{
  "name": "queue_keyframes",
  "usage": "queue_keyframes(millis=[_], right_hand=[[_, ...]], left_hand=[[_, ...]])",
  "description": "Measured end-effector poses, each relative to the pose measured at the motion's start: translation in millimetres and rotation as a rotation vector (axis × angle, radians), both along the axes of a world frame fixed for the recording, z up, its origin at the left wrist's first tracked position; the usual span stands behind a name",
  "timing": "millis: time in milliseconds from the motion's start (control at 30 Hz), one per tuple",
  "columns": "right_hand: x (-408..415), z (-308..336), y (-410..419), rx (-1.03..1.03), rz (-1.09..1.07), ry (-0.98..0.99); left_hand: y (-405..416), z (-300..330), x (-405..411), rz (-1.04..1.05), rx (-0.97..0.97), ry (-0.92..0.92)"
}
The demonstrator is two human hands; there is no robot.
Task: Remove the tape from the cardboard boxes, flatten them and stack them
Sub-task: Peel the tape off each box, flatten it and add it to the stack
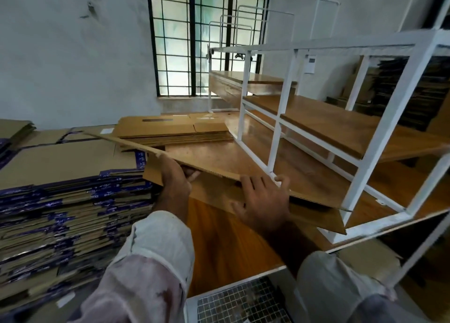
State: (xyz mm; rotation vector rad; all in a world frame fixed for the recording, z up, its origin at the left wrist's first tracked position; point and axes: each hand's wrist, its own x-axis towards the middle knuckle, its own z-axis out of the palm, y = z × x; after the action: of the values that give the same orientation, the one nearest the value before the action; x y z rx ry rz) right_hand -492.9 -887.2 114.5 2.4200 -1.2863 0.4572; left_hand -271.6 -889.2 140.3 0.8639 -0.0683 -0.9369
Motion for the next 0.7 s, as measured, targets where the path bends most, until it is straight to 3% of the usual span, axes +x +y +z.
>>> queue_keyframes(millis=[133,200,333,500,700], right_hand=[[-4,3,-9,-0.101,0.111,0.025],[-6,9,-18,-0.124,0.138,0.036],[-10,16,-32,-0.219,0.171,0.010],[-7,-9,-52,-0.128,0.268,-0.087],[-9,-93,-75,0.086,0.253,-0.162]], left_hand=[[2,2,12,-0.058,0.199,-0.215],[-1,-3,18,-0.048,0.207,-0.249],[2,-11,14,0.046,0.110,-0.213],[19,-46,10,0.092,-0.067,-0.081],[32,-127,-20,0.158,0.142,0.045]])
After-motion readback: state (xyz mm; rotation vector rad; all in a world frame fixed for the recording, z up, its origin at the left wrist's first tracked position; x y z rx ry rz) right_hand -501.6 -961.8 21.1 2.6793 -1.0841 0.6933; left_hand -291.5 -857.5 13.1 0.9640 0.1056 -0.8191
